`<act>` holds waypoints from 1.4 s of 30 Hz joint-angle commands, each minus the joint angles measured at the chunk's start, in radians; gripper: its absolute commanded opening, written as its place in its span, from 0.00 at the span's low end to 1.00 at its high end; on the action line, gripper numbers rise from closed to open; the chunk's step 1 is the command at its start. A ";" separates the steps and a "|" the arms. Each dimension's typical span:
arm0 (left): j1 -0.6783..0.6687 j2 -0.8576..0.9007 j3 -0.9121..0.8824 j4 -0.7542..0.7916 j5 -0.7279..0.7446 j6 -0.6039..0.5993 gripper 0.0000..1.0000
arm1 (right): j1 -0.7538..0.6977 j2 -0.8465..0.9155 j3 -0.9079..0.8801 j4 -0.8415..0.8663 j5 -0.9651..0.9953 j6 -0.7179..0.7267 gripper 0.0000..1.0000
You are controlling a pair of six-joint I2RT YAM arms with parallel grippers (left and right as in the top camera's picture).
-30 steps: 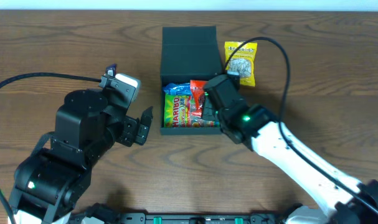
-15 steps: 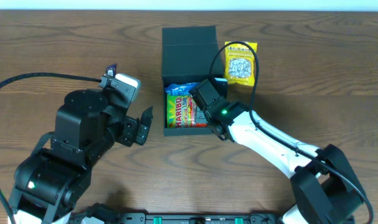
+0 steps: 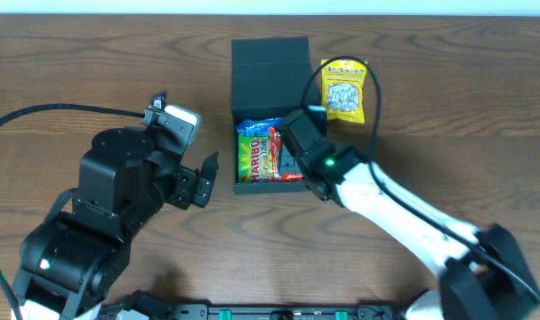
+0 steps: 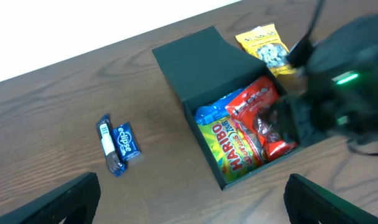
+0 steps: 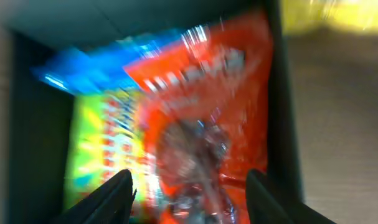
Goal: Pack container
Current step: 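Carry the red bag into the box and release it, then move the right gripper to the yellow snack bag and grasp it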
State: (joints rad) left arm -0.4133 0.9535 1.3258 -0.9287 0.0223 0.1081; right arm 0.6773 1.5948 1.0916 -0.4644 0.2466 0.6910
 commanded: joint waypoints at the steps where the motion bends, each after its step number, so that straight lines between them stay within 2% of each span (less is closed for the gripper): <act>1: 0.001 0.000 0.012 -0.002 -0.007 -0.004 0.95 | -0.013 -0.119 0.005 0.032 0.140 -0.028 0.63; 4: 0.001 0.000 0.012 -0.002 -0.007 -0.004 0.95 | -0.051 -0.169 0.005 0.111 0.277 -0.117 0.65; 6: 0.001 0.000 0.012 -0.002 -0.007 -0.004 0.95 | -0.087 -0.168 0.005 0.171 0.290 -0.190 0.67; 12: 0.001 0.000 0.012 -0.002 -0.007 -0.004 0.95 | -0.218 -0.113 0.005 0.276 0.267 -0.206 0.70; 18: 0.001 0.000 0.012 -0.002 -0.007 -0.004 0.95 | -0.358 0.087 0.005 0.518 0.063 -0.393 0.72; 25: 0.001 0.000 0.012 -0.002 -0.006 -0.004 0.95 | -0.406 0.290 0.005 0.708 0.047 -0.472 0.73; 31: 0.001 0.000 0.012 -0.002 -0.007 -0.004 0.95 | -0.415 0.483 0.005 0.841 0.026 -0.520 0.67; 34: 0.001 0.000 0.012 -0.002 -0.007 -0.004 0.95 | -0.415 0.544 0.005 0.857 0.026 -0.525 0.62; 37: 0.001 0.000 0.012 -0.002 -0.007 -0.004 0.95 | -0.419 0.568 0.005 0.850 0.026 -0.528 0.35; 38: 0.001 0.000 0.012 -0.002 -0.006 -0.004 0.95 | -0.419 0.568 0.005 0.852 0.026 -0.528 0.22; 40: 0.001 0.000 0.012 -0.002 -0.006 -0.004 0.95 | -0.419 0.568 0.005 0.858 0.026 -0.528 0.09; 42: 0.001 0.000 0.012 -0.002 -0.007 -0.004 0.95 | -0.420 0.568 0.005 0.854 0.026 -0.528 0.01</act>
State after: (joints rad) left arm -0.4133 0.9535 1.3258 -0.9318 0.0219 0.1081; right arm 0.2665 2.1231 1.1175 0.4236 0.2768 0.1761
